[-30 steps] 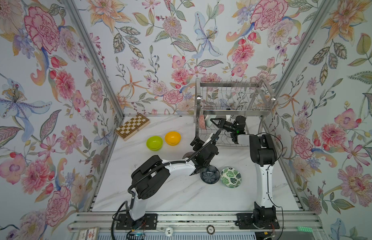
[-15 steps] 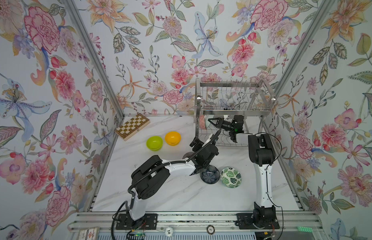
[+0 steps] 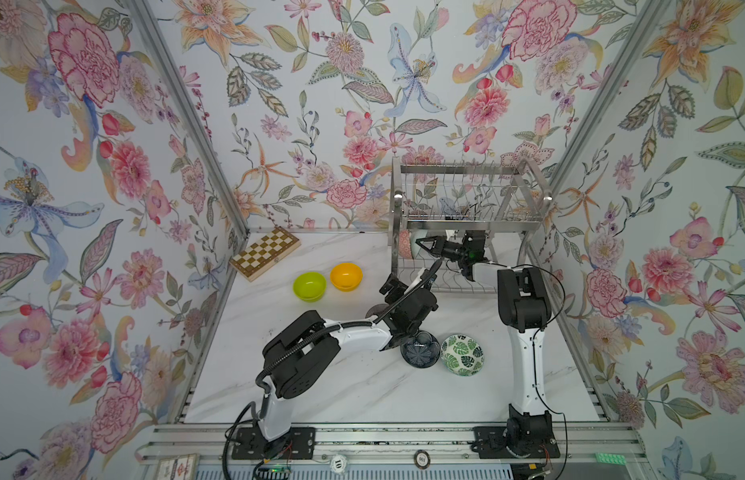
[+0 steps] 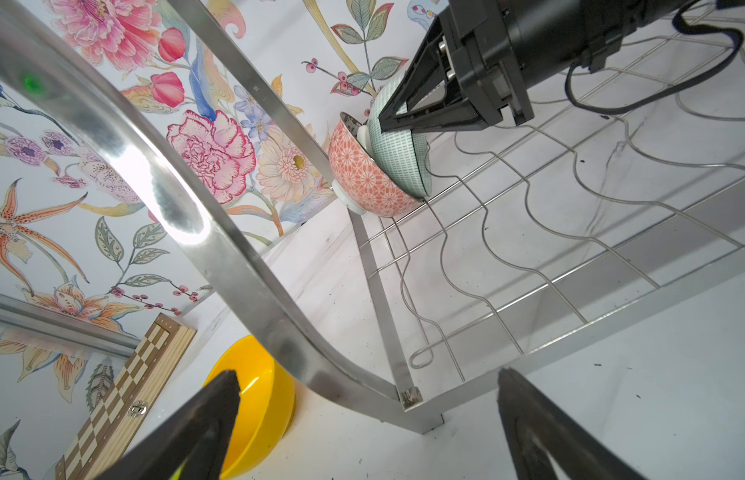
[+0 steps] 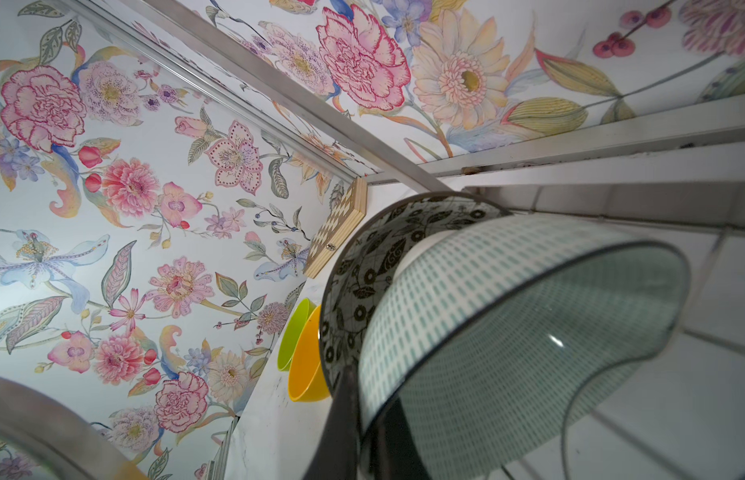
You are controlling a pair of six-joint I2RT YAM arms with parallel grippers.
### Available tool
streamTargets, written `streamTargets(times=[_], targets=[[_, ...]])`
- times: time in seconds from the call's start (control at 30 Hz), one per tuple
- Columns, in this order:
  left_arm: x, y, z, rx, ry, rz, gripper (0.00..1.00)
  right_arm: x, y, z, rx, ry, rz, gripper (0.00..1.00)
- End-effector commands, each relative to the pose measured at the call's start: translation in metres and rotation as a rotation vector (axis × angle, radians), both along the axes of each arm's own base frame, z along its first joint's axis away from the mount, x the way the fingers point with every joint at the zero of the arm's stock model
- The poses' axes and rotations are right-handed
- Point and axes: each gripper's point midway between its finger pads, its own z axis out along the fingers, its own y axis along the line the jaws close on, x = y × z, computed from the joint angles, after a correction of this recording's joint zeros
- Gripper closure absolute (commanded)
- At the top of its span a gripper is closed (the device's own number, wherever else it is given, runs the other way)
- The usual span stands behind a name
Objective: Load the bowls into the dish rack
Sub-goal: 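Lower the pale green bowl into the rack beside the pink bowl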
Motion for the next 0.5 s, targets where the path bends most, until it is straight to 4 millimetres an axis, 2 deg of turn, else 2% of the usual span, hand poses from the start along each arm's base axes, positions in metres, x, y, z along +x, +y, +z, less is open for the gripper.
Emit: streamTargets(times=[0.0, 0.47], targets=[[-0.004, 0.0051, 0.0174, -0.023, -0.022, 0.024, 0.01, 0.0024, 0.0039, 0.0048, -0.035, -0.025, -0.003, 0.97], [-0.0064, 0.0099, 0.0227, -0.032, -0.032, 0.028, 0.01, 0.0039, 0.0042, 0.0034, -0.052, -0.027, -0.017, 0.88]])
